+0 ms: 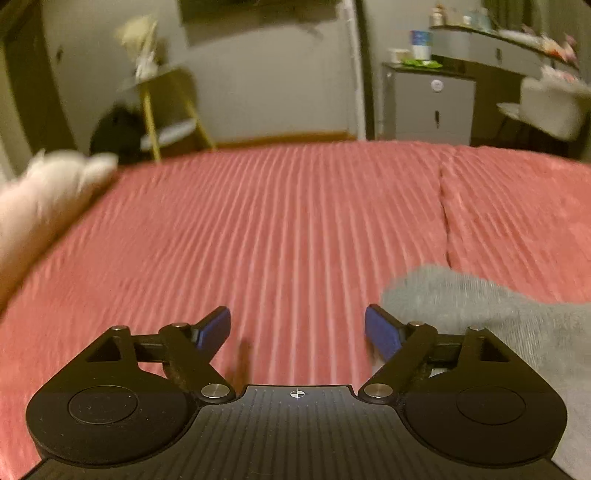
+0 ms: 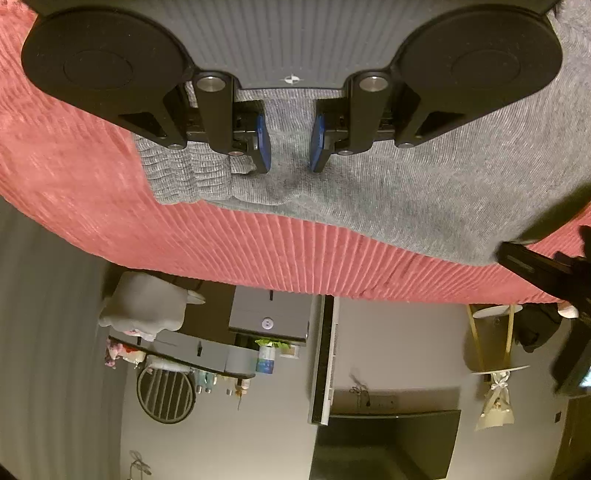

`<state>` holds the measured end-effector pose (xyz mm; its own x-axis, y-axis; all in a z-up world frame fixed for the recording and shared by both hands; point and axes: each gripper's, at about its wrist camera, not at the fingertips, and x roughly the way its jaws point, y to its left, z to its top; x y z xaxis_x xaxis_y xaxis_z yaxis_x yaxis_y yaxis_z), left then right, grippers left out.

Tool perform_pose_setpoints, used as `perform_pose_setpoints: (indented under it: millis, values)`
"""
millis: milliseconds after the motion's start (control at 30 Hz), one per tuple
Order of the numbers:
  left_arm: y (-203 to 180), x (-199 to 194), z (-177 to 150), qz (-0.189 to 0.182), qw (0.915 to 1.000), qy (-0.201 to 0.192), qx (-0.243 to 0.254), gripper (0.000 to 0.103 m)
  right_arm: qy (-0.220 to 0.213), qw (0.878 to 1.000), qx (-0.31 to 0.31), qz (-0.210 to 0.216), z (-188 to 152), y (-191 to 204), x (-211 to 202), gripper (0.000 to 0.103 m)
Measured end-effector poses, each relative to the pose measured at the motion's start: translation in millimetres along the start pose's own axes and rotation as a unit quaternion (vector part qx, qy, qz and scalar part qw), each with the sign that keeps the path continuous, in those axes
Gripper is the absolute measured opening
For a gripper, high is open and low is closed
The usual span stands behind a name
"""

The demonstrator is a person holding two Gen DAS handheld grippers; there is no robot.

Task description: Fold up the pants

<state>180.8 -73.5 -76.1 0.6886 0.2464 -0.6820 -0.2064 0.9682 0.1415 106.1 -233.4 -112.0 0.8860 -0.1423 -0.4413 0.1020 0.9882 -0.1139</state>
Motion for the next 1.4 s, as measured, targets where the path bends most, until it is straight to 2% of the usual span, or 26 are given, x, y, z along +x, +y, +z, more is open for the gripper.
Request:
perform_pose_setpoints:
  millis: [100,233,300,433,500,600,767,900,1000,1400]
  values:
    - [16,-28,-22,-0.024,0.9991,0.003,-0.034,0.085,-0.003,1.0,-0.003,-0.003,-1,-1,0,0.024]
    - [14,-58,-55,-0.013,0.9999,-0.009,0.003,0.085,-0.004,1.0,-0.006,-0.005,-2,2,-3,0.027]
    - [14,-70,-68,-0.003,0.9998,-0.017,0.01,0.086,-0.002,1.0,-0.001,-0.001,-1,2,-5,0.032]
    - [15,-83,-81,-0.009,0.9998,-0.003,0.016,0.088,0.008,1.0,0.002,0.002,-1,6,-14,0.038]
    - [13,-84,-87,0.0,0.9994,-0.007,0.034,0.092,0.017,1.0,0.003,0.006,0,5,-20,0.046]
    - [8,-79,-88,0.014,0.9985,-0.001,0.054,0.093,0.032,0.999,-0.009,0.012,-1,8,-31,0.052]
    - [18,-87,-90,0.005,0.9993,0.027,0.026,0.093,0.078,0.996,-0.036,0.006,-1,17,-44,0.057]
    - [26,-95,-91,-0.005,0.999,0.042,0.009,0.095,0.13,0.99,-0.049,0.014,0,21,-55,0.066]
    - [32,-101,-92,-0.016,0.9987,0.048,-0.004,0.095,0.148,0.987,-0.066,0.017,-1,25,-64,0.071]
    - [51,-85,-83,-0.053,0.9948,0.07,-0.052,0.096,0.157,0.985,-0.055,0.035,1,21,-73,0.076]
